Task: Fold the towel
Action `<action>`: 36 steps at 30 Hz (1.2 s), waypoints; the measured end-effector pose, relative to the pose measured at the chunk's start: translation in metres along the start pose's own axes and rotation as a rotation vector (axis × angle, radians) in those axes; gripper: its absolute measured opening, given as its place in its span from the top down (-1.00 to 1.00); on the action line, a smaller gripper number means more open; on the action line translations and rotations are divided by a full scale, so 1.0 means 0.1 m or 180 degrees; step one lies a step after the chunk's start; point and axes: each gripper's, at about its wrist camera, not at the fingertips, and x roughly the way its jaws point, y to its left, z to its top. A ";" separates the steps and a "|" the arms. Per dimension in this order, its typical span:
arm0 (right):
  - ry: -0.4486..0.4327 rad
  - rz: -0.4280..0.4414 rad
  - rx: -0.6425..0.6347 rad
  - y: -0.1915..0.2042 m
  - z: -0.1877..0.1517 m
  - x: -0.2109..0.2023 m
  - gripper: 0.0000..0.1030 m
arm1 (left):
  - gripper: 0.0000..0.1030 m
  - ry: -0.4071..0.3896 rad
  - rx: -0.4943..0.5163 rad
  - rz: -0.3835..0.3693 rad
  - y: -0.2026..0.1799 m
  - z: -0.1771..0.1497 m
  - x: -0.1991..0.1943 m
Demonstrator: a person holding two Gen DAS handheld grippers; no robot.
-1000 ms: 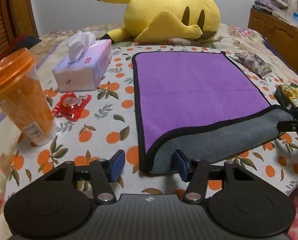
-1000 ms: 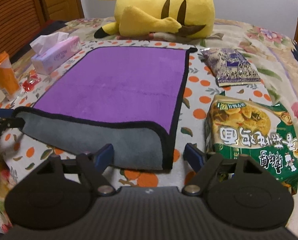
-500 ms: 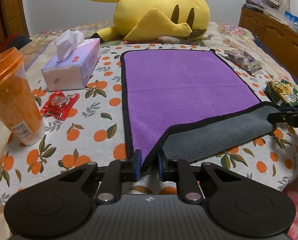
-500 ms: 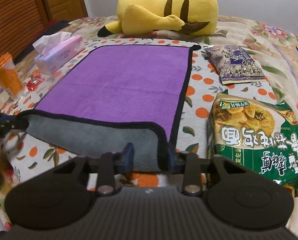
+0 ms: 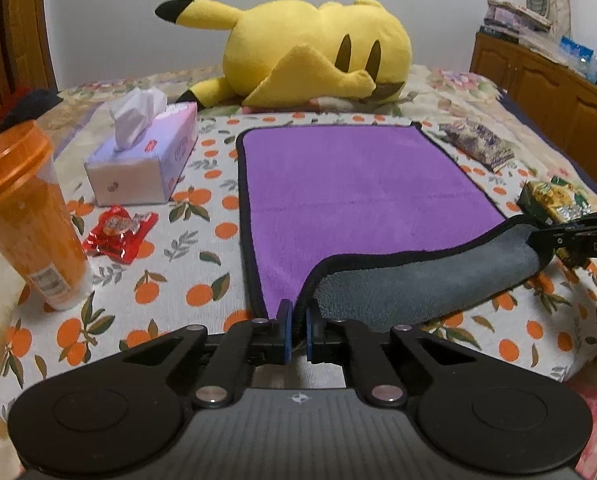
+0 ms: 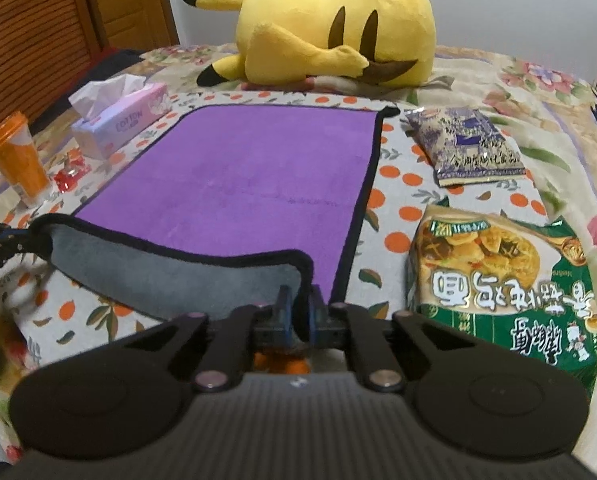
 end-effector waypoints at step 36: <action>-0.0449 -0.0037 -0.0111 -0.06 0.19 -0.09 0.84 | 0.88 -0.0521 -0.0006 -0.0076 -0.03 0.32 -0.18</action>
